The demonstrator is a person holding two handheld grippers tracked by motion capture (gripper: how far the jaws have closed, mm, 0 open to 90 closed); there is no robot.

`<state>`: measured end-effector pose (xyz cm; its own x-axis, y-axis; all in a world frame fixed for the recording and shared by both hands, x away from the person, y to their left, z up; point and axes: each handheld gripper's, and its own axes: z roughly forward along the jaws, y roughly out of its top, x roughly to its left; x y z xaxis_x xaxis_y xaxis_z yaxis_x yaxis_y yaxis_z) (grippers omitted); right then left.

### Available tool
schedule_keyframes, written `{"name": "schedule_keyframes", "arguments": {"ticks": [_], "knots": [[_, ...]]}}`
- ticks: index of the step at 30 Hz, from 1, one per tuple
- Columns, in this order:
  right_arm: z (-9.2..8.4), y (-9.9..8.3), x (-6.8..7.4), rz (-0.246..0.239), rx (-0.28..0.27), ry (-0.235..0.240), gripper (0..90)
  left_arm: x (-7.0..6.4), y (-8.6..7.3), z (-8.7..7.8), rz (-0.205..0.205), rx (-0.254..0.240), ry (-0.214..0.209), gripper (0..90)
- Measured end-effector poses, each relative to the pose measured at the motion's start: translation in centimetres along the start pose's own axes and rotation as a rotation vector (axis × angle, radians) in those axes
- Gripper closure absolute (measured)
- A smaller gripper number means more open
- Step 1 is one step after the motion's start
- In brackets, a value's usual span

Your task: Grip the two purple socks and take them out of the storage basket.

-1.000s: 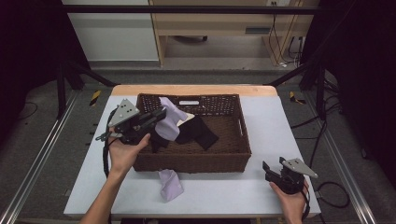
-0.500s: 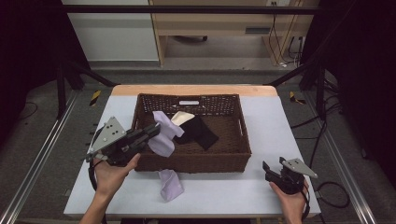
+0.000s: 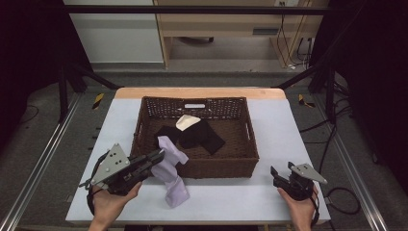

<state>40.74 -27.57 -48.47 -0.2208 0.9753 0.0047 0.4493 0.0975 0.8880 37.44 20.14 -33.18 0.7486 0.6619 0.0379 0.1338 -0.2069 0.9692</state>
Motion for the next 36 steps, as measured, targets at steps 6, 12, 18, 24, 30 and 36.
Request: {"name": "schedule_keyframes", "arguments": {"ticks": [6, 12, 18, 24, 30, 36], "knots": [[-0.1, 0.0, 0.0, -0.003, -0.008, 0.003, 31.4, -0.9, -1.9, 0.4, 0.001, 0.063, -0.020, 86.0], [-0.1, 0.0, 0.0, -0.002, -0.008, 0.007, 31.4, -1.6, -3.7, 1.5, 0.000, 0.127, -0.046, 86.0], [-0.1, 0.0, 0.1, -0.003, -0.006, 0.008, 31.4, -2.3, -5.4, 2.7, 0.001, 0.193, -0.072, 86.0], [-0.1, 0.0, 0.0, -0.007, -0.005, 0.009, 31.3, -3.0, -6.9, 4.3, 0.003, 0.258, -0.097, 85.9], [-0.1, 0.0, 0.0, -0.006, -0.004, 0.008, 31.3, -3.4, -8.5, 5.9, -0.002, 0.311, -0.111, 85.9], [0.0, 0.0, 0.0, -0.009, -0.001, 0.008, 31.3, -3.4, -10.1, 7.6, 0.007, 0.361, -0.104, 85.6]]}}
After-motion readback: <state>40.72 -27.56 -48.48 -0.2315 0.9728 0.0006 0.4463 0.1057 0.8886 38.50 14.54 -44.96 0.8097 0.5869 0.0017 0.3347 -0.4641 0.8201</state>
